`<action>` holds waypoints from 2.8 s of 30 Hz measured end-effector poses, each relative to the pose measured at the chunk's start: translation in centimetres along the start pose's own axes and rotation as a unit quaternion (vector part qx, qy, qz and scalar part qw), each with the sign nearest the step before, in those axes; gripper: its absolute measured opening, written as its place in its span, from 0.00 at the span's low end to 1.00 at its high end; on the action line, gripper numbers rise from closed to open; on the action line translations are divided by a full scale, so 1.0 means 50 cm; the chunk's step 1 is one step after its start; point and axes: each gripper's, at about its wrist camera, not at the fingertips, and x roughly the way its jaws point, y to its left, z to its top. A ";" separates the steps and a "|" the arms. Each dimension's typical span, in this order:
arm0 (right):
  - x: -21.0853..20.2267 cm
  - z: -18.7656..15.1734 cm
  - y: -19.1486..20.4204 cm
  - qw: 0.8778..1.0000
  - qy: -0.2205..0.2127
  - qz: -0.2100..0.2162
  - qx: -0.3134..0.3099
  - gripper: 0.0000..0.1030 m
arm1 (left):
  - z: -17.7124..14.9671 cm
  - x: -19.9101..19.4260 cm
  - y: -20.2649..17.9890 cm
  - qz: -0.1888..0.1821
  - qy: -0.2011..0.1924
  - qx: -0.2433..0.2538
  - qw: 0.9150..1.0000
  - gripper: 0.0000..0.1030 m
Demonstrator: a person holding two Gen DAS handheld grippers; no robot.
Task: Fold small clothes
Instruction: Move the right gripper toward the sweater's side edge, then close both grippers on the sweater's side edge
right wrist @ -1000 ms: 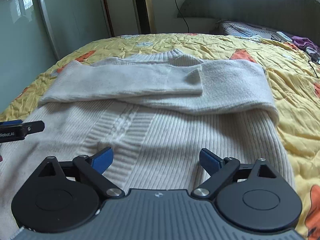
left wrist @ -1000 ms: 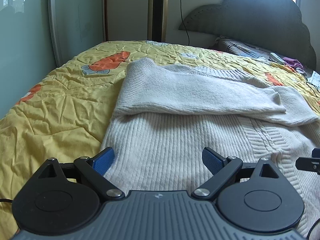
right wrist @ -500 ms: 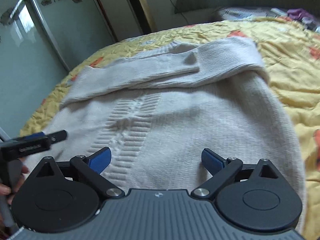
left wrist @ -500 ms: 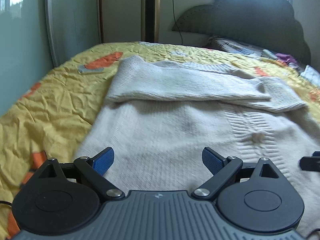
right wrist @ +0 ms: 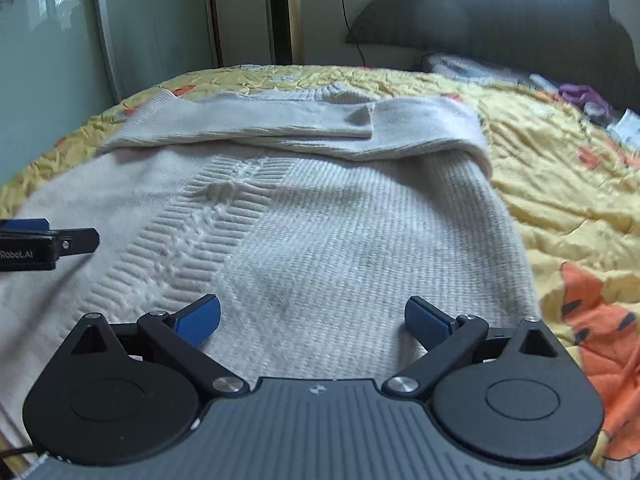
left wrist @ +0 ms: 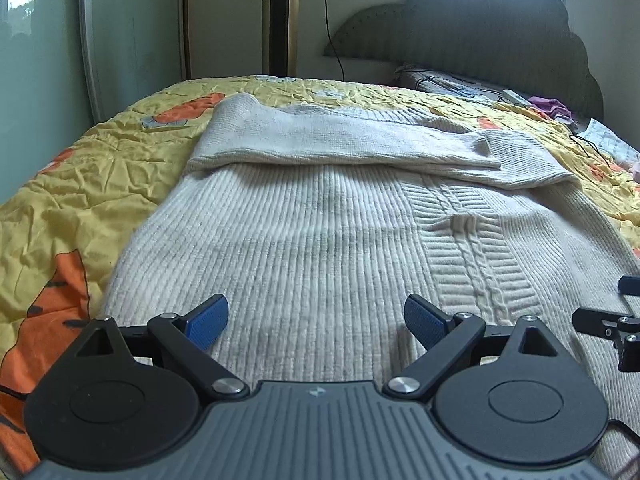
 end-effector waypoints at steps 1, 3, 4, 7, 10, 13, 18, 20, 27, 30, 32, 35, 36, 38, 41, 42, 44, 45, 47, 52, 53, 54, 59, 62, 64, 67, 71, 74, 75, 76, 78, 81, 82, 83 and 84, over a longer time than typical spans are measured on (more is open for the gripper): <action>-0.005 -0.003 0.000 1.000 -0.007 -0.012 -0.008 0.97 | -0.003 -0.004 0.000 0.001 -0.001 0.001 1.000 0.93; -0.014 -0.010 -0.003 0.999 -0.024 -0.032 -0.022 0.97 | -0.007 -0.014 0.001 0.002 -0.007 0.004 1.000 0.93; -0.021 -0.014 -0.005 0.998 -0.035 -0.038 -0.030 0.97 | -0.011 -0.018 0.002 0.005 -0.010 0.006 1.000 0.93; -0.033 -0.029 -0.001 0.992 -0.072 -0.074 -0.072 0.97 | -0.024 -0.023 0.007 0.026 -0.019 0.007 0.999 0.93; -0.028 -0.045 0.011 0.984 -0.087 -0.106 -0.116 0.97 | -0.038 -0.023 0.013 0.038 -0.026 0.002 0.999 0.93; -0.022 -0.058 0.013 0.981 -0.095 -0.109 -0.132 0.96 | -0.044 -0.027 0.013 0.030 -0.026 0.001 0.999 0.93; -0.016 -0.064 0.022 0.976 -0.098 -0.115 -0.154 0.96 | -0.051 -0.024 0.006 0.031 -0.024 0.006 0.999 0.93; -0.011 -0.065 0.031 0.973 -0.096 -0.124 -0.168 0.97 | -0.052 -0.027 0.009 0.022 -0.023 0.002 0.999 0.93; -0.025 -0.067 0.028 0.973 -0.097 -0.116 -0.172 0.98 | -0.054 -0.046 0.020 0.006 -0.013 0.034 0.999 0.93; -0.036 -0.067 0.003 0.983 -0.083 -0.098 -0.134 0.99 | -0.056 -0.053 0.034 0.001 -0.007 0.026 1.000 0.93; -0.045 -0.069 -0.009 0.987 -0.072 -0.087 -0.117 0.99 | -0.056 -0.060 0.041 -0.002 -0.005 0.022 1.000 0.93; -0.069 -0.075 -0.018 0.988 -0.077 -0.085 -0.103 0.99 | -0.056 -0.076 0.051 -0.002 -0.006 0.022 1.000 0.93; -0.078 -0.077 -0.021 0.989 -0.078 -0.082 -0.100 0.99 | -0.055 -0.083 0.056 -0.006 -0.008 0.021 1.000 0.93; -0.096 -0.079 -0.031 0.990 -0.079 -0.072 -0.092 0.99 | -0.053 -0.099 0.070 -0.010 -0.013 0.018 1.000 0.93; -0.121 -0.081 -0.052 0.993 -0.079 -0.057 -0.063 0.99 | -0.051 -0.122 0.094 0.001 -0.022 0.017 1.000 0.93; -0.129 -0.081 -0.062 0.995 -0.078 -0.052 -0.047 0.99 | -0.051 -0.127 0.103 0.010 -0.024 0.020 0.999 0.93; -0.140 -0.085 -0.082 0.997 -0.067 -0.040 -0.010 0.95 | -0.052 -0.137 0.124 0.016 -0.025 0.025 0.999 0.93; -0.143 -0.086 -0.093 0.998 -0.061 -0.030 0.007 0.94 | -0.055 -0.142 0.137 0.012 -0.022 0.024 0.999 0.93; -0.149 -0.095 -0.113 0.998 -0.049 -0.005 0.042 0.90 | -0.061 -0.146 0.162 -0.007 -0.006 0.019 1.000 0.93; -0.160 -0.119 -0.153 0.993 -0.027 0.045 0.105 0.81 | -0.083 -0.147 0.215 -0.072 0.029 -0.016 0.997 0.93; -0.162 -0.123 -0.158 0.992 -0.022 0.051 0.112 0.77 | -0.086 -0.145 0.222 -0.081 0.034 -0.023 0.996 0.93; -0.164 -0.127 -0.163 0.991 -0.018 0.056 0.117 0.74 | -0.088 -0.142 0.228 -0.093 0.040 -0.028 0.994 0.93; -0.165 -0.143 -0.176 0.988 0.003 0.078 0.130 0.65 | -0.104 -0.136 0.236 -0.130 0.060 -0.040 0.989 0.93; -0.169 -0.151 -0.178 0.987 0.011 0.087 0.132 0.65 | -0.107 -0.140 0.232 -0.143 0.065 -0.037 0.987 0.93; -0.172 -0.155 -0.179 0.987 0.015 0.093 0.131 0.65 | -0.108 -0.144 0.228 -0.149 0.066 -0.033 0.986 0.93; -0.174 -0.157 -0.179 0.985 0.019 0.106 0.134 0.65 | -0.109 -0.145 0.217 -0.152 0.066 -0.028 0.986 0.92; -0.173 -0.160 -0.174 0.982 0.022 0.132 0.134 0.57 | -0.110 -0.143 0.202 -0.150 0.064 -0.023 0.986 0.84; -0.170 -0.165 -0.166 0.977 0.026 0.162 0.137 0.44 | -0.107 -0.142 0.197 -0.144 0.064 -0.017 0.987 0.68; -0.168 -0.167 -0.163 0.975 0.026 0.170 0.140 0.41 | -0.107 -0.142 0.197 -0.142 0.065 -0.016 0.988 0.60; -0.165 -0.169 -0.163 0.973 0.026 0.179 0.146 0.32 | -0.106 -0.142 0.199 -0.139 0.066 -0.018 0.988 0.57; -0.157 -0.173 -0.164 0.968 0.025 0.189 0.163 0.20 | -0.103 -0.141 0.205 -0.132 0.071 -0.025 0.988 0.39; -0.151 -0.175 -0.161 0.967 0.018 0.189 0.173 0.15 | -0.099 -0.141 0.216 -0.135 0.078 -0.049 0.987 0.15; -0.152 -0.173 -0.158 0.967 0.013 0.186 0.174 0.13 | -0.098 -0.144 0.216 -0.137 0.075 -0.054 0.986 0.15; -0.154 -0.170 -0.155 0.967 0.008 0.185 0.173 0.13 | -0.095 -0.148 0.212 -0.134 0.070 -0.051 0.987 0.14; -0.157 -0.166 -0.152 0.968 0.002 0.183 0.171 0.12 | -0.093 -0.153 0.206 -0.131 0.064 -0.047 0.988 0.14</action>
